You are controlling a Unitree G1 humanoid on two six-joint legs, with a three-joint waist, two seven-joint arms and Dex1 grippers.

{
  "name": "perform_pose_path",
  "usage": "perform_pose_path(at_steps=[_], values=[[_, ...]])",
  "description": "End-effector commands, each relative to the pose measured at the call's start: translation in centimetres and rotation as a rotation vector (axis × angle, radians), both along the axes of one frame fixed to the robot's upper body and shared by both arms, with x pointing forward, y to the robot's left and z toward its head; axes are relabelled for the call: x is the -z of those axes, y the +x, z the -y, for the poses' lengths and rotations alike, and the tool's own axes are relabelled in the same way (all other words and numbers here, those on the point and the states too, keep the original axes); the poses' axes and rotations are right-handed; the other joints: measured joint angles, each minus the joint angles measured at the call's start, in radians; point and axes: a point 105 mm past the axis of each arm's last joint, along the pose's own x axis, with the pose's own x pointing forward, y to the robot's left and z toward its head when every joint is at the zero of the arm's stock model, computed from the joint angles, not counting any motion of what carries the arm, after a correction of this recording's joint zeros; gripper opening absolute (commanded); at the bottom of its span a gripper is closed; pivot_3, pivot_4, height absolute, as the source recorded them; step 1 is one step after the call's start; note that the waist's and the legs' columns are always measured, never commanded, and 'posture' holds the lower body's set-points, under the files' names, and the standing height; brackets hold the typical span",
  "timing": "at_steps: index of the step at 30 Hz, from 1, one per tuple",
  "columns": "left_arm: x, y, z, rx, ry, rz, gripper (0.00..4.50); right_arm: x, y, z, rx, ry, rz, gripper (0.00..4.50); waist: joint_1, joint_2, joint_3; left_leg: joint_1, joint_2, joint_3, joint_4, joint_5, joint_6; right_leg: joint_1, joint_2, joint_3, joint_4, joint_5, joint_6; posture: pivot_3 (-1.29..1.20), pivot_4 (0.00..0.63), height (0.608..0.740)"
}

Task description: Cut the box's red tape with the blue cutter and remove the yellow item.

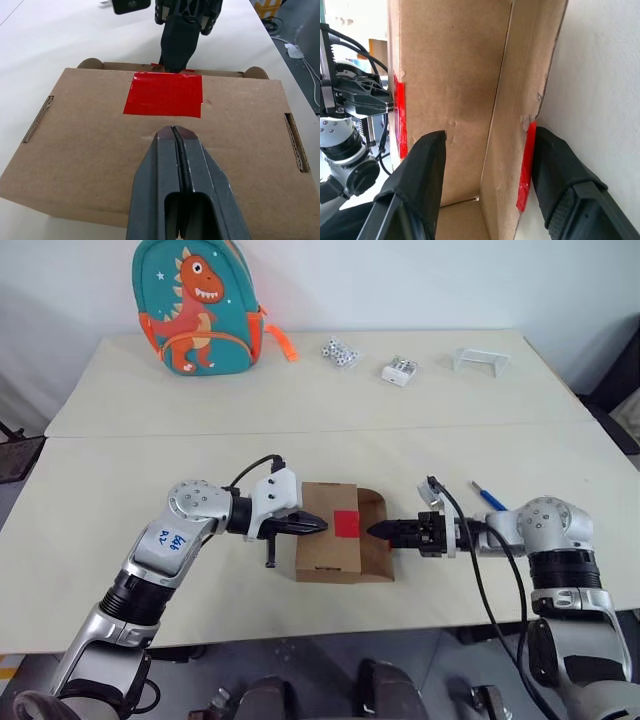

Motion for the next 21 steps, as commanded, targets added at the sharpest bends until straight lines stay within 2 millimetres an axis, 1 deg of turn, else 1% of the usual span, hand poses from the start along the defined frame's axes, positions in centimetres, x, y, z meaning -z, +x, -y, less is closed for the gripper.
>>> perform_pose_path(at_steps=[1,6,7,9,12,15,17,21], values=[[1.1,-0.3,0.1,0.003,0.027,-0.032,0.00,1.9,-1.4,-0.6,-0.032,-0.048,-0.072,2.59,0.000,0.000,0.000,0.000,0.000,0.000,0.000,0.000,0.000,0.000,0.000,0.000,0.000,0.000,0.000,0.00,0.150,0.740],[1.1,-0.3,0.1,0.003,0.027,-0.031,0.00,2.3,-1.7,-1.1,-0.042,-0.060,-0.072,2.59,-0.001,0.000,0.000,0.000,0.000,0.000,0.000,0.000,0.000,0.000,0.000,0.000,0.000,0.000,0.000,0.00,0.150,0.740],[1.1,-0.3,0.0,0.003,0.027,-0.030,0.00,2.3,-1.6,-1.3,-0.044,-0.062,-0.071,2.42,-0.002,0.000,0.000,0.000,0.000,0.000,0.000,0.000,0.000,0.000,0.000,0.000,0.000,0.000,0.000,0.00,0.150,0.740],[1.1,-0.4,0.0,0.003,0.027,-0.029,0.00,2.4,-1.5,-1.5,-0.044,-0.068,-0.068,2.00,-0.002,0.000,0.000,0.001,0.000,0.000,-0.001,0.000,-0.001,0.000,0.001,0.000,0.000,0.000,0.000,0.00,0.150,0.740],[1.1,-0.4,0.0,0.001,0.028,-0.028,0.00,2.4,-1.4,-1.6,-0.045,-0.074,-0.062,0.97,-0.002,-0.001,-0.001,0.001,0.000,0.000,-0.001,0.000,-0.001,0.000,0.001,0.000,0.000,0.000,0.000,0.00,0.150,0.740],[1.1,-0.4,0.0,-0.001,0.027,-0.027,0.00,2.4,-1.5,-1.6,-0.046,-0.080,-0.056,0.06,-0.001,-0.007,-0.006,0.002,0.001,0.000,0.000,0.000,-0.001,0.001,0.001,0.000,0.000,0.000,0.000,0.00,0.150,0.740],[1.1,-0.4,0.0,-0.003,0.025,-0.026,0.00,2.2,-1.5,-1.4,-0.041,-0.093,-0.042,0.02,-0.001,-0.011,-0.008,0.003,0.001,-0.001,0.000,0.000,-0.002,0.003,0.002,0.000,0.000,0.000,0.000,0.00,0.150,0.740],[1.1,-0.2,0.0,-0.012,0.017,-0.020,0.00,1.3,-1.1,-0.7,-0.024,-0.108,-0.003,0.02,0.000,-0.012,-0.009,0.002,0.001,-0.001,0.000,0.000,-0.002,0.003,0.001,0.001,0.000,0.000,0.000,0.00,0.150,0.740]])
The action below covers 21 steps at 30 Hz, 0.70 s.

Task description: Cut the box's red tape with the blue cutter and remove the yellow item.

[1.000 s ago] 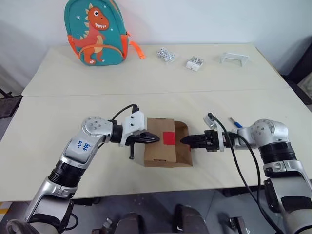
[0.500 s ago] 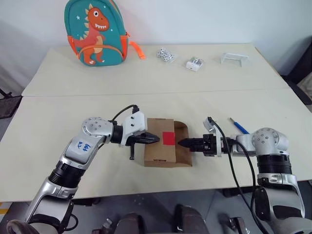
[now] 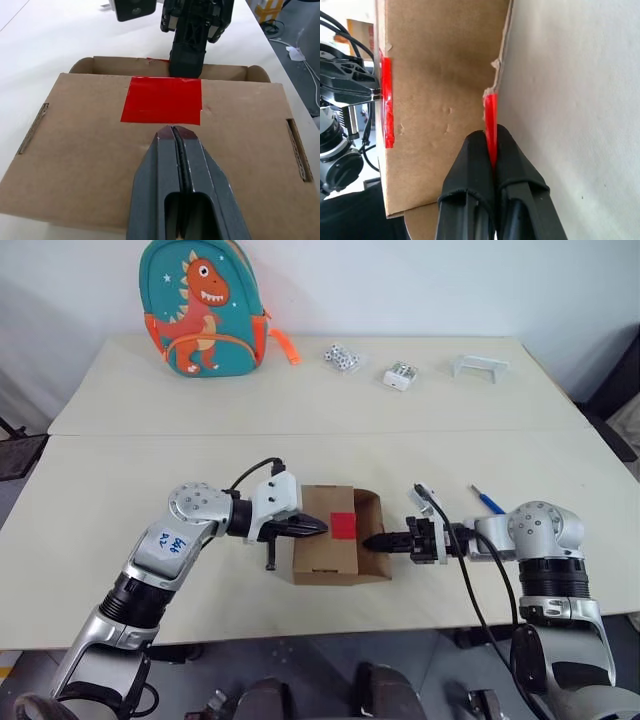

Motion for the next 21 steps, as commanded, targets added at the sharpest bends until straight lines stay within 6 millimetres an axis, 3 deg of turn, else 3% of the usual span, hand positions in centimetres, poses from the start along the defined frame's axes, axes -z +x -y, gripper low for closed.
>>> perform_pose_path(at_steps=[1,11,19,21], values=[[0.8,0.0,0.0,-0.013,0.016,-0.014,0.00,0.6,-0.2,0.7,0.014,-0.046,-0.009,0.02,0.000,0.000,0.000,0.000,0.000,0.000,0.000,0.000,0.000,0.000,0.000,0.000,0.000,0.000,0.000,0.00,0.150,0.740],[1.3,0.5,1.0,-0.023,-0.021,-0.006,0.00,-3.8,1.0,3.2,0.058,-0.193,0.157,0.02,0.026,0.012,0.005,-0.004,-0.001,0.000,0.000,0.000,0.000,-0.003,0.000,0.000,-0.001,0.000,0.000,0.00,0.150,0.740],[1.7,1.2,2.5,-0.029,-0.069,0.001,0.00,-7.2,1.2,4.6,0.065,-0.284,0.234,0.02,0.027,0.012,0.005,-0.005,-0.001,0.000,-0.001,0.000,0.000,-0.003,0.000,-0.001,-0.003,0.000,0.000,0.00,0.150,0.740],[1.8,1.6,3.1,-0.034,-0.090,0.009,0.00,-8.9,1.2,4.9,0.070,-0.297,0.270,0.02,0.028,0.012,0.005,-0.005,-0.001,0.000,-0.001,0.000,0.000,-0.003,0.000,-0.001,-0.003,0.000,0.000,0.00,0.150,0.740]])
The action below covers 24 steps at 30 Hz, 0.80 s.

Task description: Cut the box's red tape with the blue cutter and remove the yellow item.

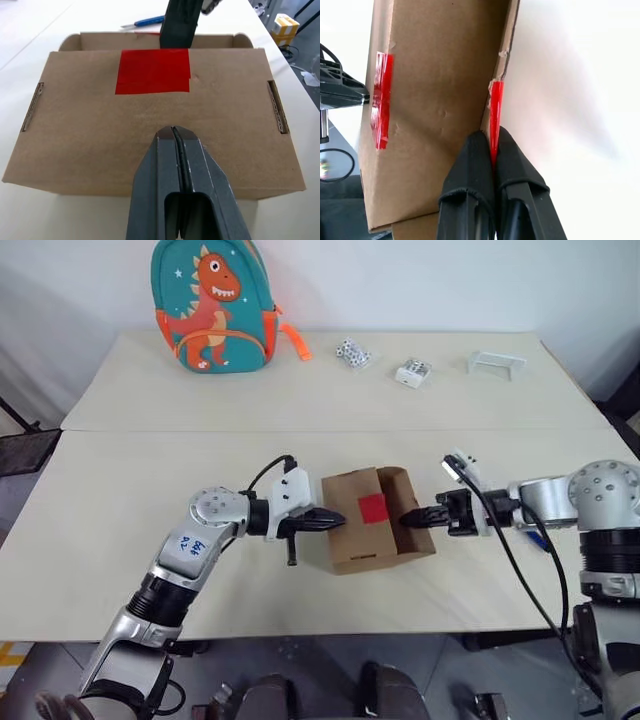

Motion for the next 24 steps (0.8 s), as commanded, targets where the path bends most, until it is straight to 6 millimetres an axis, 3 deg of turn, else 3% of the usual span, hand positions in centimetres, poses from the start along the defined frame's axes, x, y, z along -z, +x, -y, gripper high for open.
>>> perform_pose_path(at_steps=[1,12,24], values=[[1.6,0.6,0.7,-0.021,0.029,-0.022,0.00,-4.1,0.1,0.3,-0.012,0.006,0.104,0.02,0.001,0.000,0.000,0.000,0.000,0.000,0.000,0.000,0.000,0.000,0.000,0.000,-0.001,0.000,0.000,0.00,0.150,0.740],[1.6,1.6,1.8,-0.029,0.006,-0.001,0.00,-7.1,-1.0,-0.1,-0.051,-0.067,0.157,0.02,0.006,0.000,0.000,-0.001,0.000,0.000,0.001,0.000,0.001,0.000,0.000,0.000,-0.002,0.000,0.000,0.00,0.150,0.740],[1.6,1.8,2.1,-0.046,-0.026,0.001,0.00,-7.1,-1.3,-0.9,-0.053,-0.119,0.165,0.02,0.023,0.000,0.000,-0.004,0.000,0.000,0.001,0.000,0.001,-0.002,0.000,-0.001,-0.002,0.000,0.000,0.00,0.150,0.740]])
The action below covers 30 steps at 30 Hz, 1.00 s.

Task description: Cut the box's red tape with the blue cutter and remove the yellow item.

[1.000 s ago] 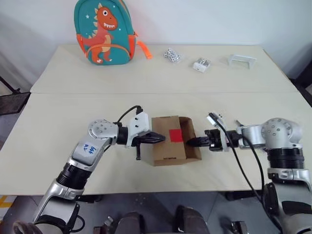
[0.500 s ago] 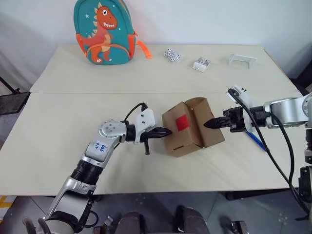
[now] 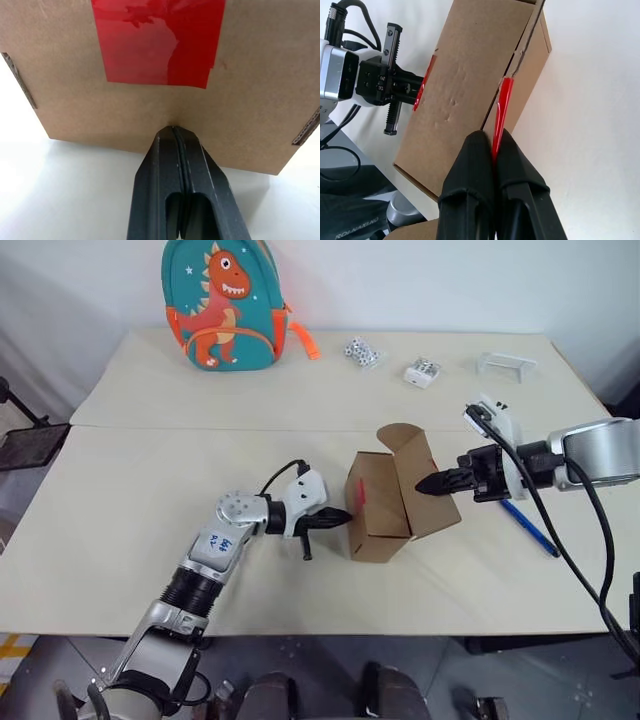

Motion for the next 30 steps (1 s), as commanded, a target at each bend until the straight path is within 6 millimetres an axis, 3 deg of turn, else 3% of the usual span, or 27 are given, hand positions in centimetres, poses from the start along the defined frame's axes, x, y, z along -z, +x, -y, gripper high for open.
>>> perform_pose_path(at_steps=[1,9,18,30], values=[[-0.6,-0.4,0.7,0.023,-0.026,0.034,0.00,-0.6,-0.4,-0.5,-0.017,-0.035,0.032,0.02,0.000,0.000,0.000,0.000,0.000,0.000,0.000,0.000,0.000,0.000,0.000,0.000,0.000,0.000,0.000,0.00,0.150,0.740],[-1.5,-0.7,0.3,0.019,-0.046,0.040,0.00,-0.5,0.2,-0.2,0.053,-0.133,0.086,0.02,-0.001,0.000,0.000,0.000,0.000,0.000,0.000,0.000,0.000,0.000,0.000,0.000,0.000,0.000,0.000,0.00,0.150,0.740],[-1.2,-1.3,-0.6,0.030,-0.014,0.024,0.00,-0.6,0.0,-0.3,0.082,-0.191,0.126,0.02,-0.004,0.000,0.000,0.000,0.001,0.000,0.000,0.000,0.000,-0.001,0.000,0.000,0.000,0.000,0.000,0.00,0.150,0.740],[-0.1,-1.1,0.4,0.028,-0.027,-0.004,0.00,-0.5,-0.4,-1.2,0.102,-0.247,0.196,0.02,-0.001,0.000,0.000,-0.002,0.001,0.000,0.000,0.000,0.001,-0.002,0.000,0.000,-0.001,0.000,0.000,0.00,0.150,0.740]])
